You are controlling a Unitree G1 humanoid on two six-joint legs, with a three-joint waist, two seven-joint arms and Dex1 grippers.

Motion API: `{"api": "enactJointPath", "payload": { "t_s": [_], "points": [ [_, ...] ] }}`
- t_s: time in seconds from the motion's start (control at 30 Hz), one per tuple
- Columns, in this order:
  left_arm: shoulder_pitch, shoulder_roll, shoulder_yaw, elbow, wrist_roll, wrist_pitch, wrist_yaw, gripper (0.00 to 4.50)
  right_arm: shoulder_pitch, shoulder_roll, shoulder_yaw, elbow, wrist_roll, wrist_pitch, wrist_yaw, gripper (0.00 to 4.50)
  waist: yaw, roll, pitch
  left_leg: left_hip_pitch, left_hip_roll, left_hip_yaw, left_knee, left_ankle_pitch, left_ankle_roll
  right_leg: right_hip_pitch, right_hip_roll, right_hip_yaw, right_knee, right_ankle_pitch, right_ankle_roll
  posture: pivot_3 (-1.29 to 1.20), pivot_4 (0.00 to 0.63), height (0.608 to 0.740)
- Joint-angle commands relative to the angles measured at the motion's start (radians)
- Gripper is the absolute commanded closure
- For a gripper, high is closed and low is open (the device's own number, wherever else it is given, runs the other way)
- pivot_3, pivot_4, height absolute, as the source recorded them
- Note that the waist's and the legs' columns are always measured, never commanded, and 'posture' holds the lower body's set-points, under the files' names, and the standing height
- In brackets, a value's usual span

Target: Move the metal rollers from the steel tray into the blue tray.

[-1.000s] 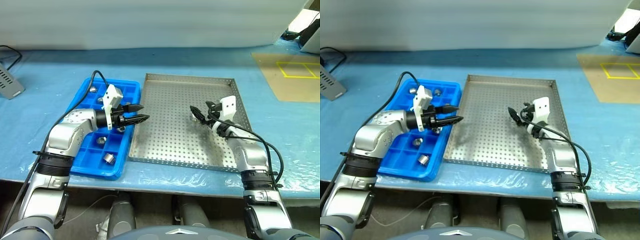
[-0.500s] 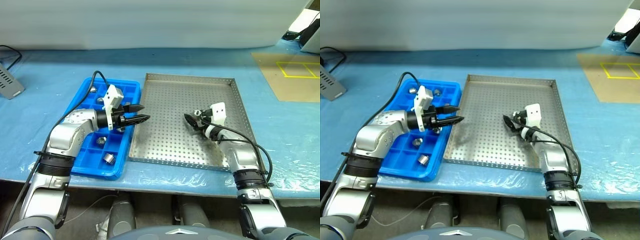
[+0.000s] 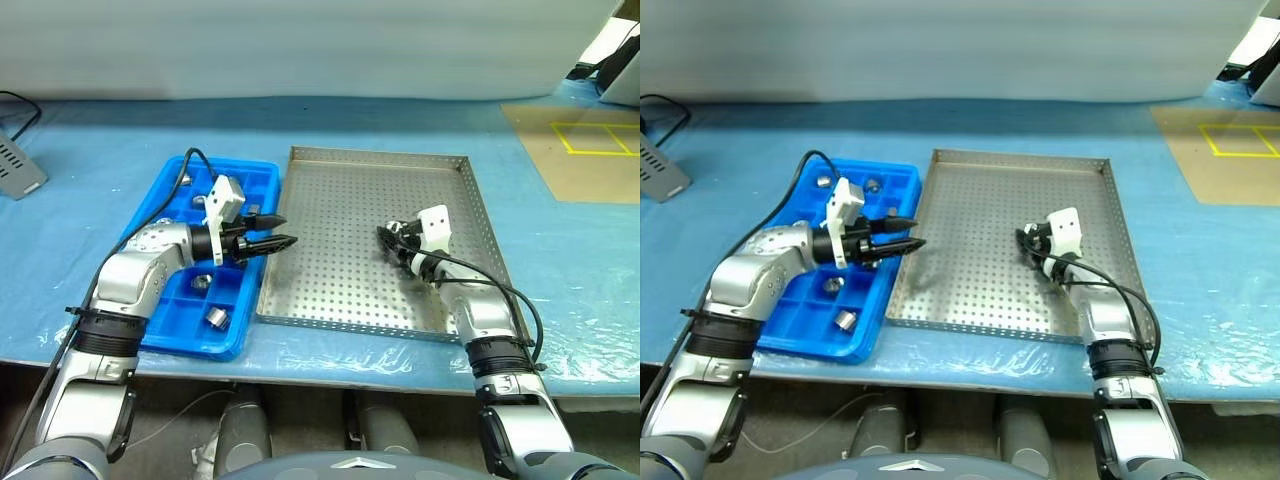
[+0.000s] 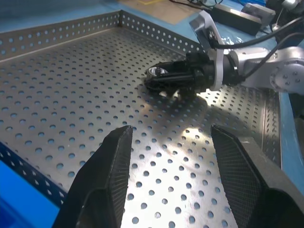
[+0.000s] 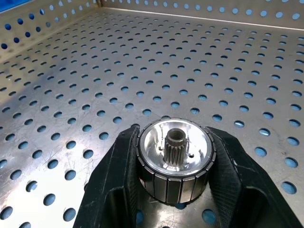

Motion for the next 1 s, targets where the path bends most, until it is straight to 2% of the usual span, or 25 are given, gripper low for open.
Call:
{"api": "enactJointPath", "payload": {
  "t_s": [0.03, 0.17, 0.3, 0.4, 0.57, 0.7, 0.87, 1.0],
  "points": [
    [0.013, 0.068, 0.055, -0.058, -0.014, -0.036, -0.055, 1.76, -0.035, -0.010, 0.009, -0.132, 0.059, 0.055, 0.067, 2.84, 0.000, 0.000, 0.000, 0.000, 0.000, 0.000, 0.000, 0.000, 0.000, 0.000, 0.000, 0.000, 0.000, 0.000, 0.000, -0.22, 0.150, 0.740],
    [0.038, 0.150, 0.097, -0.089, -0.029, -0.047, -0.099, 1.76, -0.110, 0.000, 0.032, -0.243, 0.171, 0.204, 0.177, 2.84, 0.000, 0.001, 0.000, 0.000, 0.000, 0.000, -0.002, 0.000, 0.000, -0.001, 0.001, 0.000, 0.001, 0.000, 0.000, -0.17, 0.150, 0.740],
    [0.078, 0.209, 0.150, -0.172, -0.056, -0.015, -0.089, 1.76, -0.205, 0.023, 0.121, -0.270, 0.248, 0.346, 0.308, 2.84, 0.006, 0.001, 0.000, 0.001, 0.001, -0.001, -0.003, 0.000, 0.000, -0.002, 0.001, 0.000, 0.002, 0.000, 0.000, -0.08, 0.150, 0.740],
    [0.142, 0.253, 0.205, -0.229, -0.070, 0.002, -0.079, 1.76, -0.278, 0.077, 0.198, -0.216, 0.251, 0.380, 0.367, 2.84, 0.013, 0.001, 0.000, 0.000, 0.001, -0.001, -0.004, 0.000, 0.000, -0.002, 0.000, -0.001, 0.001, -0.001, -0.001, -0.01, 0.150, 0.740],
    [0.314, 0.303, 0.372, -0.326, -0.093, 0.034, -0.009, 1.76, -0.396, 0.209, 0.328, -0.020, 0.177, 0.311, 0.436, 2.84, 0.036, 0.000, 0.001, -0.002, 0.001, -0.005, -0.007, 0.002, -0.003, -0.005, 0.000, -0.003, 0.002, -0.002, -0.003, 0.14, 0.150, 0.740],
    [0.425, 0.294, 0.515, -0.374, -0.101, 0.058, 0.072, 1.76, -0.472, 0.318, 0.369, 0.140, 0.114, 0.208, 0.434, 2.84, 0.064, 0.000, 0.001, -0.004, 0.003, -0.006, -0.008, 0.002, -0.004, -0.005, 0.001, -0.008, 0.002, -0.003, -0.005, 0.23, 0.150, 0.740],
    [0.544, 0.226, 0.641, -0.487, -0.151, 0.114, 0.197, 1.76, -0.538, 0.437, 0.391, 0.271, 0.076, 0.156, 0.450, 2.84, 0.100, 0.000, 0.001, -0.005, 0.007, -0.007, -0.009, 0.003, -0.005, -0.005, 0.000, -0.011, 0.003, -0.005, -0.007, 0.30, 0.150, 0.740],
    [0.587, 0.191, 0.718, -0.496, -0.171, 0.129, 0.270, 1.76, -0.596, 0.537, 0.384, 0.389, 0.050, 0.177, 0.368, 2.84, 0.129, -0.001, 0.001, -0.005, 0.008, -0.009, -0.009, 0.003, -0.006, -0.005, -0.001, -0.012, 0.003, -0.005, -0.006, 0.32, 0.150, 0.740]
  ]
}}
